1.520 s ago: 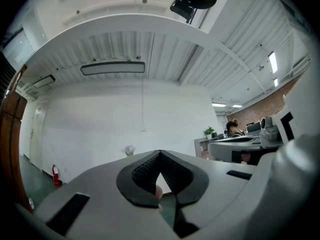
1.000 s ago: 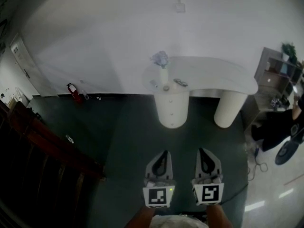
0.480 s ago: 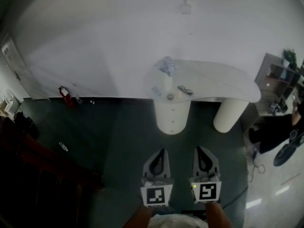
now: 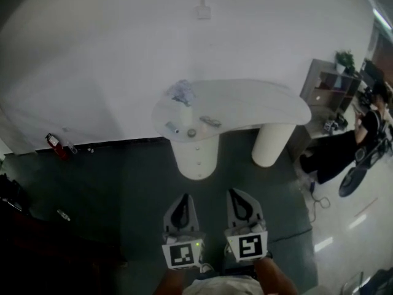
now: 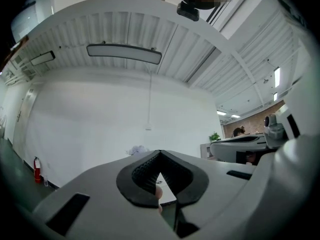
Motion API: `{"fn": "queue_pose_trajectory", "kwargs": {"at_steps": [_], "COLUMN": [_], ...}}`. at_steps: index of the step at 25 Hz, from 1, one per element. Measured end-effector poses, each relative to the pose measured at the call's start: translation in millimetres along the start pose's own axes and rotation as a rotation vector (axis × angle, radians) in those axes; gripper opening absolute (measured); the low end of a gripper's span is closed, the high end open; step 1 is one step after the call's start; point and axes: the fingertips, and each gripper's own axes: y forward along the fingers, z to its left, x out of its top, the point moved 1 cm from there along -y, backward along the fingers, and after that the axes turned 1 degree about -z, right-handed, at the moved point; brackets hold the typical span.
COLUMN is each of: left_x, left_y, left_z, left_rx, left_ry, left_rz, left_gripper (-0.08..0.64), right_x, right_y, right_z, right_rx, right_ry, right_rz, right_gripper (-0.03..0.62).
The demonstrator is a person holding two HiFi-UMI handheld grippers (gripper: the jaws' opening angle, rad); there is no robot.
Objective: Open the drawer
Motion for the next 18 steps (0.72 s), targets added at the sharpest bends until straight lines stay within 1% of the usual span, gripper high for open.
{"fn": "queue_pose_trajectory", "kwargs": {"at_steps": [6,12,18], "left_x": [-14.4,-16.0,-17.9], "left_y": [34.7,96.0,162.0], "left_z": [-15.8,-12.5,-11.0], "left_rx": [-0.030,-0.005,0.033], "left_ry": [0.030,0.045,0.051], "left_rz": [-0.006,-0.021,0.001], "left_gripper": [0.003,0.003,0.003], "right_x": [-22.0,-38.1,-51.6], "right_y": [16.9,71.3,130.3], "right_z": [-29.8,-64.1,-102.4], "right_rx": [-0.035,-0.025,0.005], "right_ry": [0.029,0.067,0.070], "right_rz": [0.009,0.005,-0.001], "right_gripper": [0.002,0.002,0.002]}}
